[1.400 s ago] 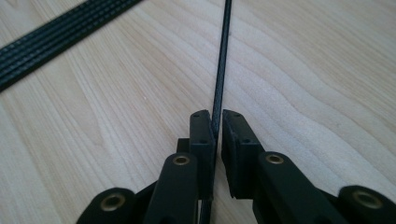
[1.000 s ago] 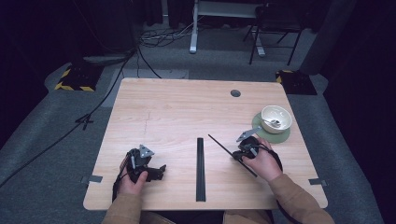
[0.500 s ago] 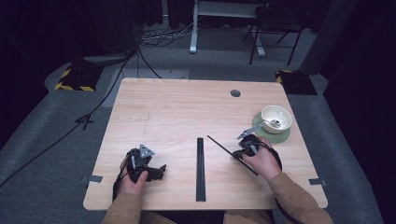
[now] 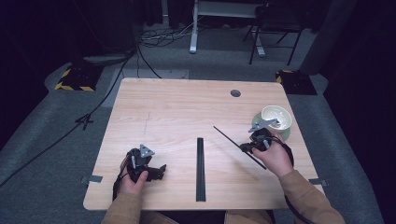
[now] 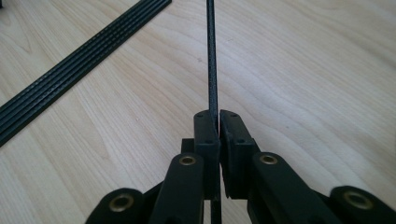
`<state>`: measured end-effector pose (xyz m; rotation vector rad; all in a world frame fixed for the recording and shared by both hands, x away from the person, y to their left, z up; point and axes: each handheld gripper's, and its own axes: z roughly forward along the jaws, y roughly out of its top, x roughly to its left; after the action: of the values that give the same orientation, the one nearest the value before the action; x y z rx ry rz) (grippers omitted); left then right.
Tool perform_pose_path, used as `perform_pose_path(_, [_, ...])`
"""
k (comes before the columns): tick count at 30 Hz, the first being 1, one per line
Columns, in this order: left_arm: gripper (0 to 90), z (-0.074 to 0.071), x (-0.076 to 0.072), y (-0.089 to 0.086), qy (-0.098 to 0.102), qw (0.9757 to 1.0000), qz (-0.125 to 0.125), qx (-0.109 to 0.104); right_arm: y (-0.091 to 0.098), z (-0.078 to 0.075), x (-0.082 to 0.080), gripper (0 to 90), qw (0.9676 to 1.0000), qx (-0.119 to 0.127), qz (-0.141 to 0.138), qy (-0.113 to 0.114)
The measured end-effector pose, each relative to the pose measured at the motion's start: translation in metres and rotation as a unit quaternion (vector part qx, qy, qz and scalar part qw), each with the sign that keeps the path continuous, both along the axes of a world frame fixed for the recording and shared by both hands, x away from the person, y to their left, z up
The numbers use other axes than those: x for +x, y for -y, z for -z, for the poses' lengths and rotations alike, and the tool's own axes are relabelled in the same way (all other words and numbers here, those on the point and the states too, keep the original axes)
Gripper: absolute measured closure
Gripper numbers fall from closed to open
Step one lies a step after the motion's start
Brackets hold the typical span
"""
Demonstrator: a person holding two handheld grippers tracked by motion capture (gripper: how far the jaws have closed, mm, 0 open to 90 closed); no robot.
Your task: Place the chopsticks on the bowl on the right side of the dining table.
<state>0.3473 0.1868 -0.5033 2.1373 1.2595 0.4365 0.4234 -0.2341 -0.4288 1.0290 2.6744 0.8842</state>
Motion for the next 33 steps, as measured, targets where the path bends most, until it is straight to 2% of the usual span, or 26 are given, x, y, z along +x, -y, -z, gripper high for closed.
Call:
perform_pose_path(1, [0.0,0.0,0.0,0.0,0.0,1.0,0.001,-0.001,0.004,-0.007,0.0,86.2,1.0,0.003,0.002,0.004])
perform_pose_path(4, [0.0,0.001,0.001,0.001,0.004,1.0,-0.001,0.001,0.008,-0.016,-0.001,86.2,0.9999,0.009,0.01,0.003])
perform_pose_path(6, [0.0,0.0,0.001,0.001,0.003,1.0,0.0,0.002,0.015,-0.024,0.001,86.2,0.9998,0.015,0.009,0.013])
perform_pose_path(8, [0.0,0.0,0.001,0.001,0.004,1.0,0.0,0.002,0.017,-0.028,0.002,86.2,0.9997,0.016,0.01,0.015])
perform_pose_path(9, [0.0,0.0,0.001,0.001,0.003,1.0,-0.001,0.0,0.021,-0.031,0.004,86.2,0.9996,0.012,0.004,0.024])
perform_pose_path(11, [0.0,0.0,0.001,0.001,0.003,1.0,0.0,0.001,0.026,-0.042,0.006,86.2,0.9994,0.019,0.014,0.024])
perform_pose_path(17, [0.0,0.001,0.001,0.001,0.005,1.0,-0.001,0.002,0.04,-0.06,0.015,86.2,0.9987,0.025,0.027,0.035])
perform_pose_path(27, [0.0,0.0,0.001,0.001,0.003,1.0,0.0,0.001,0.061,-0.079,0.032,86.2,0.9978,0.017,0.048,0.042])
perform_pose_path(33, [0.0,0.001,0.002,0.001,0.002,1.0,0.002,-0.001,0.075,-0.077,0.046,86.2,0.9968,0.015,0.067,0.042])
